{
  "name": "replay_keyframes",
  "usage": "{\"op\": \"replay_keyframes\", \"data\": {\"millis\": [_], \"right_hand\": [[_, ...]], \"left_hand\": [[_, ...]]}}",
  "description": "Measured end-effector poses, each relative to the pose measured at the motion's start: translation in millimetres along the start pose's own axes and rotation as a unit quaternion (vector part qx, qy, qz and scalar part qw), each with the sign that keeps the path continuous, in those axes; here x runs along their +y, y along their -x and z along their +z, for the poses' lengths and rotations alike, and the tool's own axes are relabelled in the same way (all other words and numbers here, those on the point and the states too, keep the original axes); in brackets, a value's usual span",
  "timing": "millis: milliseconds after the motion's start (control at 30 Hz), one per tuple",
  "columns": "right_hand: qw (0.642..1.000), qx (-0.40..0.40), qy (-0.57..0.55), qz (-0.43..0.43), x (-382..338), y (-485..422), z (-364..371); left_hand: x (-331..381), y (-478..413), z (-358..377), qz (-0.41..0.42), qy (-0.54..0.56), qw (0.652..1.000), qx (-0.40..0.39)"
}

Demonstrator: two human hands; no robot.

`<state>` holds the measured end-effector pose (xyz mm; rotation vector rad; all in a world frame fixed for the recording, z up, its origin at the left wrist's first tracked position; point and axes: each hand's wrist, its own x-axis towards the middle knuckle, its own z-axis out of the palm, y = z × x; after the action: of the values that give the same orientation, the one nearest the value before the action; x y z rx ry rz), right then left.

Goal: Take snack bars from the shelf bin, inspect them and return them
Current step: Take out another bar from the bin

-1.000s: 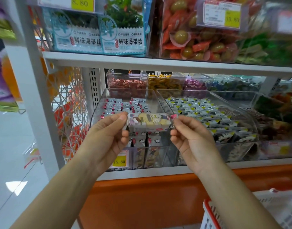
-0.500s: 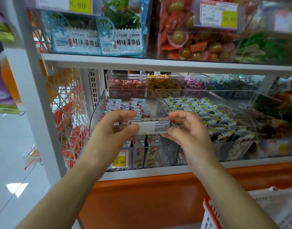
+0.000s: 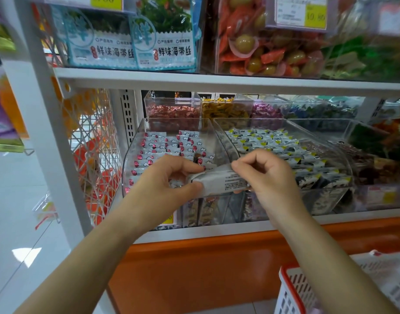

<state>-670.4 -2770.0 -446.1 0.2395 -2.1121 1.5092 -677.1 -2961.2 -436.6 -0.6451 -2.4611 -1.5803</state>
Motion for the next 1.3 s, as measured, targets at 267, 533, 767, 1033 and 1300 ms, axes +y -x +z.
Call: {"op": "replay_keyframes", "data": {"millis": [267, 533, 767, 1033, 1300], "right_hand": [[0.998, -0.068, -0.004, -0.003, -3, 2, 1], [0.994, -0.086, -0.054, 0.05, -3, 3, 5], [0.983, -0.095, -0.095, 0.127, -2, 1, 2], [0.93, -0.201, -0.172, 0.255, -3, -9, -14], [0.904, -0.184, -0.249, 0.294, 2, -10, -11]], "left_hand": [[-2, -5, -11, -0.092, 0.055, 0.993, -0.052], [-3, -8, -25, -0.095, 0.046, 0.993, -0.049], [-4, -6, -21, -0.085, 0.03, 0.991, -0.098], [-7, -8, -21, -0.077, 0.018, 0.99, -0.114], [-9, -8, -19, -0.077, 0.051, 0.992, -0.089]]}}
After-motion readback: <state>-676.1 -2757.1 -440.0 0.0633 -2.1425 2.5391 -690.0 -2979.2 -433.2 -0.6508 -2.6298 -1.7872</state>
